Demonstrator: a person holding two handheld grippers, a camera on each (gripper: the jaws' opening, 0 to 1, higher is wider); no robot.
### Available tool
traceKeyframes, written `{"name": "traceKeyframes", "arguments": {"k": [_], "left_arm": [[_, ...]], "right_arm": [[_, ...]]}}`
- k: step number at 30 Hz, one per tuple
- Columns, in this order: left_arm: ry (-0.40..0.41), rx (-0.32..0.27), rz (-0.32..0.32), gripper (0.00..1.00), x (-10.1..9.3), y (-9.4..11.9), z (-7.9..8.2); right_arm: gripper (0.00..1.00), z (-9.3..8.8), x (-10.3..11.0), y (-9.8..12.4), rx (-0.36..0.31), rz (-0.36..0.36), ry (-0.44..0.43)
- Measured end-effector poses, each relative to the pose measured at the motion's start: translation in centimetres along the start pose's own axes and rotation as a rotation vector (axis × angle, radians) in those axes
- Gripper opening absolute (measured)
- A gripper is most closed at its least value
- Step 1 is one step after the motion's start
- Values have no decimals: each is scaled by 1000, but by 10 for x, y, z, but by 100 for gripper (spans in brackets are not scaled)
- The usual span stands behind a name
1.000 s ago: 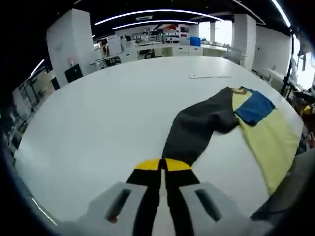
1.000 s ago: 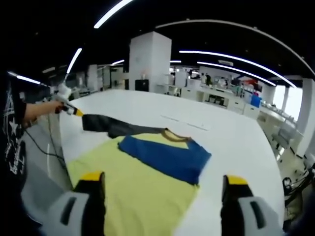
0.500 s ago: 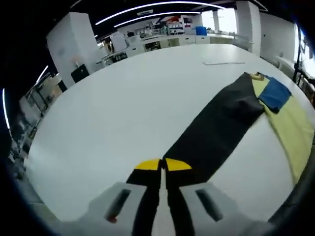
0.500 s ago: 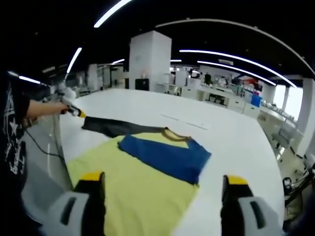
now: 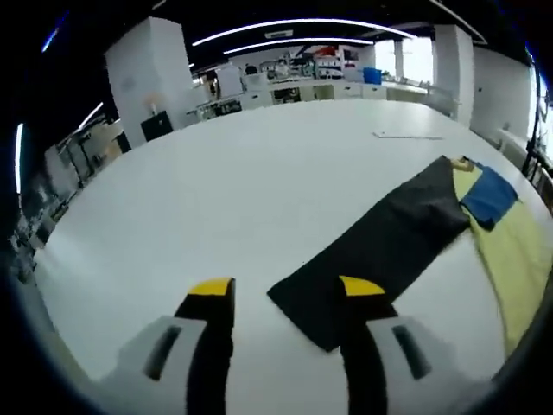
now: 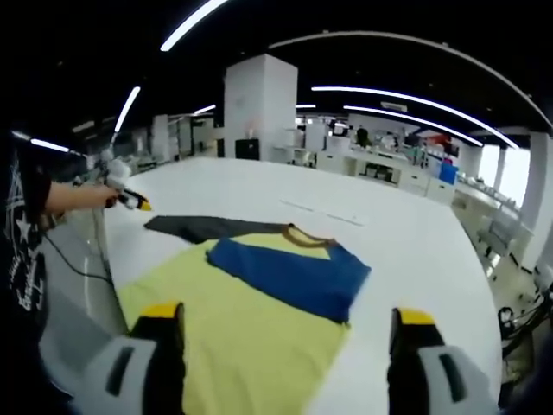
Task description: Fold the garment on the visible template until the final outline fits inside the template.
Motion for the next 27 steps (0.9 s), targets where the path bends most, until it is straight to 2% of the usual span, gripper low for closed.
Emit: {"name": "traceKeyframes", "arguments": {"k": [1,4,8,12,15,17,24,26,27], "left_arm": [[-1,-5,-4,61,0,-1,-1],[6,-12,-20,60,-5,5,-6],[29,-8,-37,65,-11,6,-17],[75,-6,1,72,-14,9,-24],[154,-21,33,72,-12,9,-30],[174,-11,32,73,-15,10,-36],[174,21,40,62,-17,8,-47],[173,47,54,55,-19,8,-50],[155,51,50,51,-27,9,-48]], "right_arm": [[100,0,0,0,0,2,0],[100,1,1,-1,-3,7,0],[100,0,2,-1,-1,13,-1],[100,-1,1,0,3,11,-1],[100,-3,1,0,4,9,-8],[100,-3,1,1,5,9,-9],[100,-6,0,2,7,-6,-8],[100,-5,-1,4,0,-22,0],[100,-4,-1,4,-4,-27,1]]}}
Point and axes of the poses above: the point that each gripper's makers call its tool centre point, and the gripper's own axes: y roughly backward along the fingers, x roughly to its left, z roughly out of its top, the point moved 8 cm from there along y, roughly backward along the fingers, and after that the axes turned 6 degrees about -x, right-handed, at the moved point
